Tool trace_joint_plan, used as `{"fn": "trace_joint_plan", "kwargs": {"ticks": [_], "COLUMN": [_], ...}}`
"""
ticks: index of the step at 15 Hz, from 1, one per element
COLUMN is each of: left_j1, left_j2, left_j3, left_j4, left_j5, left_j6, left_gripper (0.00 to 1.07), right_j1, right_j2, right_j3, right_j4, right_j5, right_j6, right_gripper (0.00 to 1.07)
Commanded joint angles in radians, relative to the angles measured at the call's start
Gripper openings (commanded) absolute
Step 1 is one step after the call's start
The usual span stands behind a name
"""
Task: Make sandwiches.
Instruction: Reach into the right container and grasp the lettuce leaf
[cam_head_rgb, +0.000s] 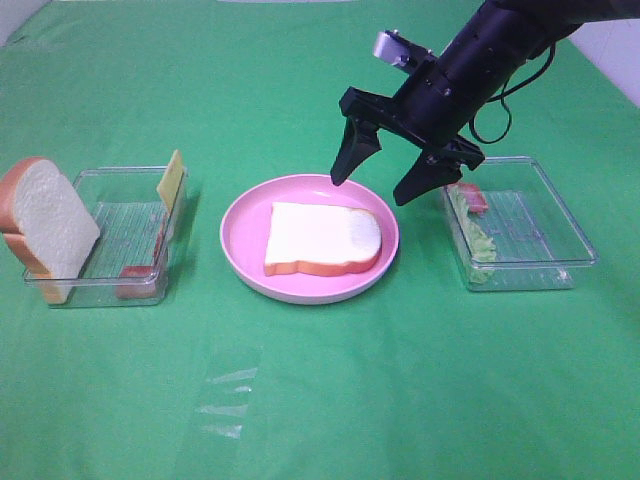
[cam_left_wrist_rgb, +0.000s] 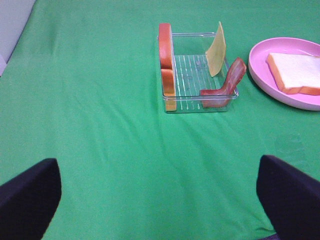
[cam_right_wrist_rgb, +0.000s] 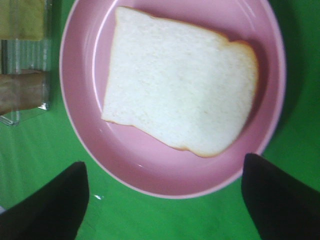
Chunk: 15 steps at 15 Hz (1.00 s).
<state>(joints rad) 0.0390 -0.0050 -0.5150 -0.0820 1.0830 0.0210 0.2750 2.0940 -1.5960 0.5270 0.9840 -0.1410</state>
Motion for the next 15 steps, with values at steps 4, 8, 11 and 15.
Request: {"fn": "trace_joint_plan", "kwargs": {"ticks": [4,8,11,15], "left_j1": [-0.001,-0.001,-0.001,-0.001], "left_j2": [-0.019,-0.019,-0.019,-0.019], "left_j3": [0.000,0.000,0.000,0.000], "left_j4": [0.003,0.003,0.003,0.003], "left_j5": [-0.010,-0.010,-0.010,-0.010], "left_j6": [-0.003,-0.003,-0.003,-0.003], "left_gripper": [1.02,1.02,1.02,1.02], "right_j1": [0.001,-0.001,-0.003,-0.003], "right_j2": [-0.122,-0.114,-0.074,-0.036], "right_j3": [-0.003,-0.003,-0.003,-0.003], "right_j4": [-0.371,-0.493,-0.558,-0.572], "right_j5": [0.067,0.100,0.076,0.056], "right_j6": [0.223,0.236,0.262,0.285], "right_gripper": [0.81,0.81,0.81,0.80]}}
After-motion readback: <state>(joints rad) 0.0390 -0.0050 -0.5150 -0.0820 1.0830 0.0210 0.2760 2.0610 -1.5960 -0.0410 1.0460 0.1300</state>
